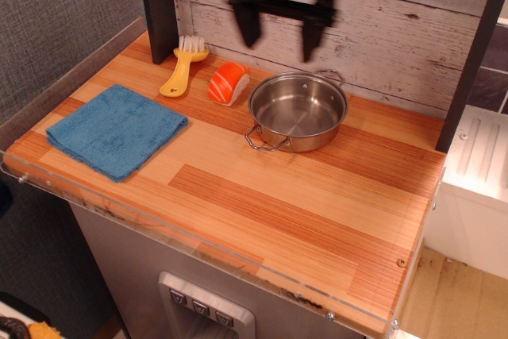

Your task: Move the pot to the right of the fish.

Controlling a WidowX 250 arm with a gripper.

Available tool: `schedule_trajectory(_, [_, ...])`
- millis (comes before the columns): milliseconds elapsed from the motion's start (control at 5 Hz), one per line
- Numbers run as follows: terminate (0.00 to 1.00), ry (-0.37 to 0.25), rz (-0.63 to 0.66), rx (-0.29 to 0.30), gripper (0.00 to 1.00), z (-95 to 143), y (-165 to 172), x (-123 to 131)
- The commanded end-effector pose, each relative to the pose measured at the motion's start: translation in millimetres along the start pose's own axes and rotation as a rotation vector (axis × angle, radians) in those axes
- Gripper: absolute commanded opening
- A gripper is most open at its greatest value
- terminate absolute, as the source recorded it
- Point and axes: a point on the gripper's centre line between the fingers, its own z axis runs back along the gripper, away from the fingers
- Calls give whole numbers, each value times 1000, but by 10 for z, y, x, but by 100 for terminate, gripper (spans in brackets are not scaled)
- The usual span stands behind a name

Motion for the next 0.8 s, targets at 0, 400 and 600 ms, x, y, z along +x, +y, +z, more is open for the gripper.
schedule_trajectory(0, [0, 48, -15, 26, 100, 122, 430, -238])
schedule_trajectory(400, [0, 62, 4, 9, 100, 103, 521, -284])
schedule_trajectory(600, [100, 62, 4, 9, 100, 103, 521, -284])
